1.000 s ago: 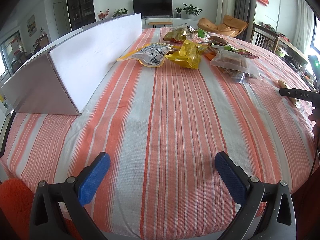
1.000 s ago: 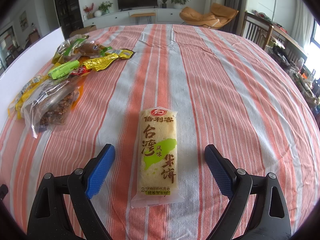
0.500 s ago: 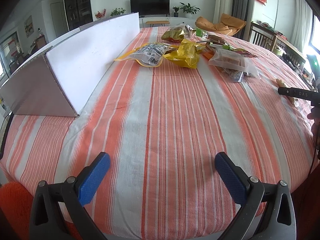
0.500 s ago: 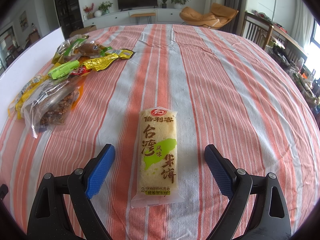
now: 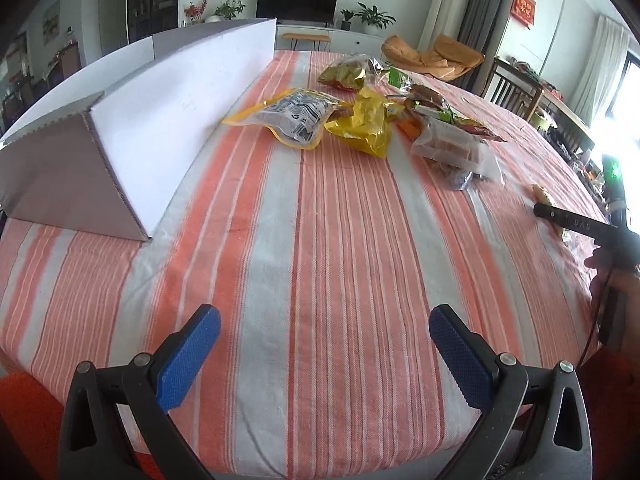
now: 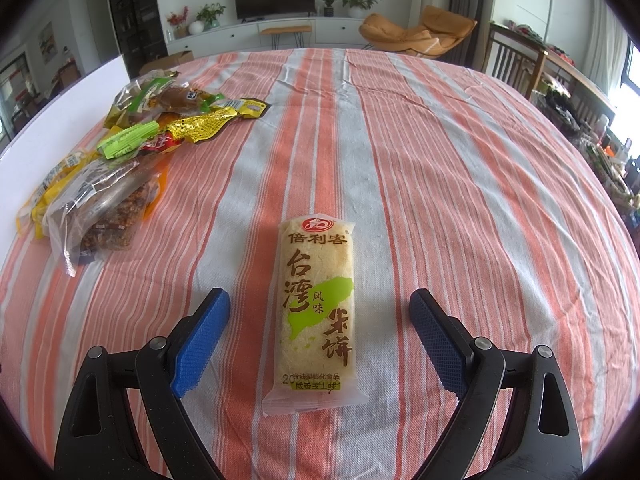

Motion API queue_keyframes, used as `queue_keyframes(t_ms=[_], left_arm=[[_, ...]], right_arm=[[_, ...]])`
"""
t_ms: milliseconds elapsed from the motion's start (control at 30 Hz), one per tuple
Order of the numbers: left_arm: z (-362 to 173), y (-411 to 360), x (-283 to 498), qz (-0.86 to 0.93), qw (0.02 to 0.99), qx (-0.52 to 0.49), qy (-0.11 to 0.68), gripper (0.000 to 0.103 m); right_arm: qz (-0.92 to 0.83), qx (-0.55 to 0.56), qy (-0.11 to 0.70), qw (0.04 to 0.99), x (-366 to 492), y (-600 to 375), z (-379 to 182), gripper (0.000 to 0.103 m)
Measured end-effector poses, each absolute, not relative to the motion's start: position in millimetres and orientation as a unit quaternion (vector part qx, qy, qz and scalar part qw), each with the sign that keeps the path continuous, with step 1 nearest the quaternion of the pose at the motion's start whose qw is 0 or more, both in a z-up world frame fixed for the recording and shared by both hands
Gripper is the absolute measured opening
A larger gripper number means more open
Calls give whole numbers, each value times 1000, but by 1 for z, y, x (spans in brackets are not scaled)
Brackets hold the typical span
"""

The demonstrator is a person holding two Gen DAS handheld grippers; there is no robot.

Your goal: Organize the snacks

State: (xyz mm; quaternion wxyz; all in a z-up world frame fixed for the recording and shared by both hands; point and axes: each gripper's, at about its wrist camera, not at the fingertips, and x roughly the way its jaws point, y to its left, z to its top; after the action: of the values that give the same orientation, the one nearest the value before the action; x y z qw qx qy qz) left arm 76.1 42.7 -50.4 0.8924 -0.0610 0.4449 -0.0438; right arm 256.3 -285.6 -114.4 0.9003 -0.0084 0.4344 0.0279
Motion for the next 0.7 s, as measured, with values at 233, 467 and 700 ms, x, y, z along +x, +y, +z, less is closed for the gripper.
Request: queue_keyframes(t_ms=[233, 467, 700], left_arm=[[-55, 34, 74, -53, 888, -46, 454, 103], [-58, 33, 71, -58, 886, -46, 457, 103], [-59, 29, 69, -66, 885, -40, 459, 103]], right_arm=[[28, -8, 434, 900, 256, -286, -114, 93], [28, -8, 434, 900, 256, -285, -114, 93], [28, -9, 434, 900, 256, -286, -114, 93]])
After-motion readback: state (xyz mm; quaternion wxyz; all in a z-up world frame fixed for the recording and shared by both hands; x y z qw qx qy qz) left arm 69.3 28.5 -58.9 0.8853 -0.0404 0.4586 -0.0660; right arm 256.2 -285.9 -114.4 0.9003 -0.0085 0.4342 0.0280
